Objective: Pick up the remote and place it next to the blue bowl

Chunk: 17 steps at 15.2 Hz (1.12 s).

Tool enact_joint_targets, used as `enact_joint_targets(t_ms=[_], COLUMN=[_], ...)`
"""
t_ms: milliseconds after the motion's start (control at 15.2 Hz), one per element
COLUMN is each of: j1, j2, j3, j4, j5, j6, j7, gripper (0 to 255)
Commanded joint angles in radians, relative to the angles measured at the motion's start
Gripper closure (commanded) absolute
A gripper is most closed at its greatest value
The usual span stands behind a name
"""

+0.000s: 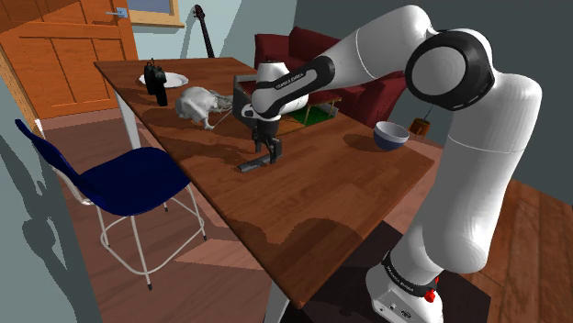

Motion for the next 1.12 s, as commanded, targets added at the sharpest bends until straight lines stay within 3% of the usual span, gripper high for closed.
enact_joint_targets(t_ms=[0, 330, 396, 1056], j1=[0.001, 0.001, 0.001, 0.001], j2=[0.004, 0.004, 0.004, -0.003], j3=[0.001, 0.001, 0.001, 0.000], j4=[-0.002, -0.002, -0.002, 0.002], j5=[0.001, 0.001, 0.001, -0.001], j6=[0.007, 0.006, 0.006, -0.005], j7=[0.001, 0.001, 0.001, 0.002], gripper=[0, 0, 255, 255])
